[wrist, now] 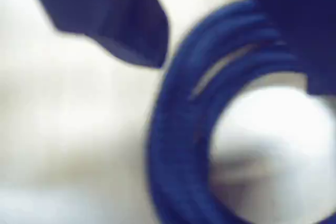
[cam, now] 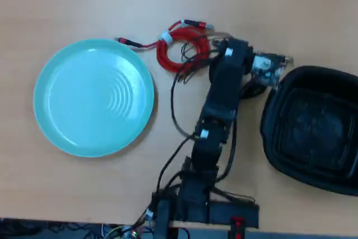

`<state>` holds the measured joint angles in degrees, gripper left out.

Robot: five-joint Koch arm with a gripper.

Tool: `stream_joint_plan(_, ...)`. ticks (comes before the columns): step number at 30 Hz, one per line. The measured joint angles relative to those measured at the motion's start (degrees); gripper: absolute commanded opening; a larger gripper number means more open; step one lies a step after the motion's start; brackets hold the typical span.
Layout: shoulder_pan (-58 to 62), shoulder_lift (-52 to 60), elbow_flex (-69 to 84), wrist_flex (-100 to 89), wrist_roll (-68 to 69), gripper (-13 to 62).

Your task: Put a black charging cable in a black bowl and put a red charging cable in a green bowl

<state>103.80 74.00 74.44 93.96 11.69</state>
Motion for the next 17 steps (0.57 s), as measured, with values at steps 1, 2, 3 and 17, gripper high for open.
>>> stream_joint_plan(1, 0.09, 2.29, 1.76, -0.09, -0.09, 28.3)
stream_joint_plan(2, 0.26, 4.75, 3.16, 0.00, -0.09, 28.0)
stream_joint_plan(3, 0.35, 7.21, 4.04, 0.00, -0.09, 27.9)
stream_joint_plan(17, 1.32, 14.77, 18.19, -6.59, -0.26, 27.8)
